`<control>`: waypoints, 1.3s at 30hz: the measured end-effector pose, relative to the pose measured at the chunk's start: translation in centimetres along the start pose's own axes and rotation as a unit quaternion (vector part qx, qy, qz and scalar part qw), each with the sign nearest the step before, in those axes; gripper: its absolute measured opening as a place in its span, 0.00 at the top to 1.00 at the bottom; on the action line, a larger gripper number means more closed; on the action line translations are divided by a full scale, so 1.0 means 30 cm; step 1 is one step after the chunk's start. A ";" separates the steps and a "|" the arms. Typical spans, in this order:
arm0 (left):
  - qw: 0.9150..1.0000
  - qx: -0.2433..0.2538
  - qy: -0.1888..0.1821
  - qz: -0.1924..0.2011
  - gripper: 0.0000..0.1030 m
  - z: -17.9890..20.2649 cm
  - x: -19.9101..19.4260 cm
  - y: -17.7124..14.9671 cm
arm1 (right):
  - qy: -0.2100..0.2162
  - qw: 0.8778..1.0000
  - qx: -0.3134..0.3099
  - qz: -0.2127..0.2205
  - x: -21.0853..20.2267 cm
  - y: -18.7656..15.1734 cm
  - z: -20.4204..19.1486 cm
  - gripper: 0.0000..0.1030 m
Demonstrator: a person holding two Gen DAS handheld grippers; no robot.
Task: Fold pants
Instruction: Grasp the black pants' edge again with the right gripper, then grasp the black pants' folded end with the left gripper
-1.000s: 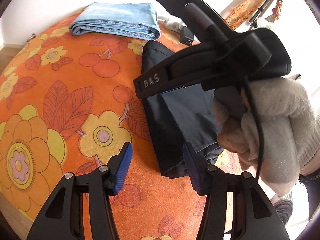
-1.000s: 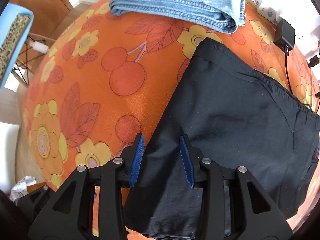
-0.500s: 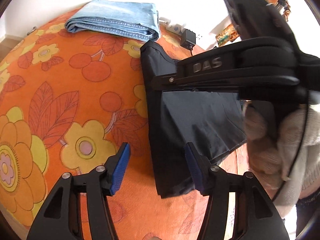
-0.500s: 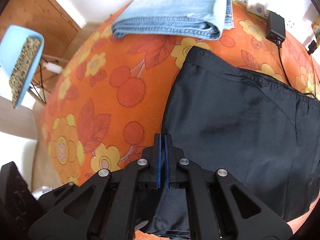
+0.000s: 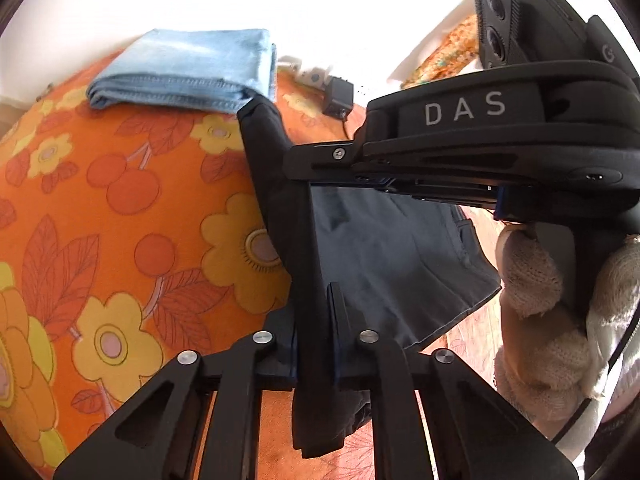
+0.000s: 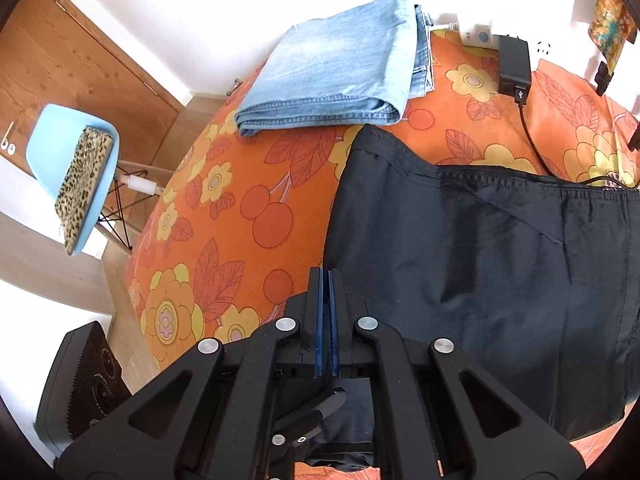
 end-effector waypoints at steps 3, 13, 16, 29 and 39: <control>1.000 0.022 0.009 0.017 0.93 0.033 -0.032 -0.001 | 0.029 0.999 -0.011 0.018 -0.055 -0.026 0.031 0.92; 0.997 0.067 -0.007 0.046 0.93 0.171 -0.096 0.053 | -0.025 0.997 0.066 0.036 -0.044 -0.360 0.311 0.85; 0.994 0.096 -0.013 0.053 0.93 0.262 -0.097 0.068 | -0.010 0.997 0.076 0.031 -0.013 -0.406 0.344 0.87; 0.985 0.164 -0.036 0.035 0.94 0.584 0.099 0.111 | -0.026 0.979 0.163 0.124 -0.351 -0.563 0.629 0.85; 0.981 0.186 -0.060 -0.009 0.97 0.760 0.340 0.033 | 0.033 0.963 0.204 0.175 -0.443 -0.560 0.902 0.85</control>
Point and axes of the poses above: each gripper's, at about its wrist camera, not at the fingertips, and x roughly the way its jaws point, z to its right, y to its top, the point moved 2 cm from there along x, roughly the way its jaws point, and after that the axes turned 12 degrees about -z, right-handed, at the moved point
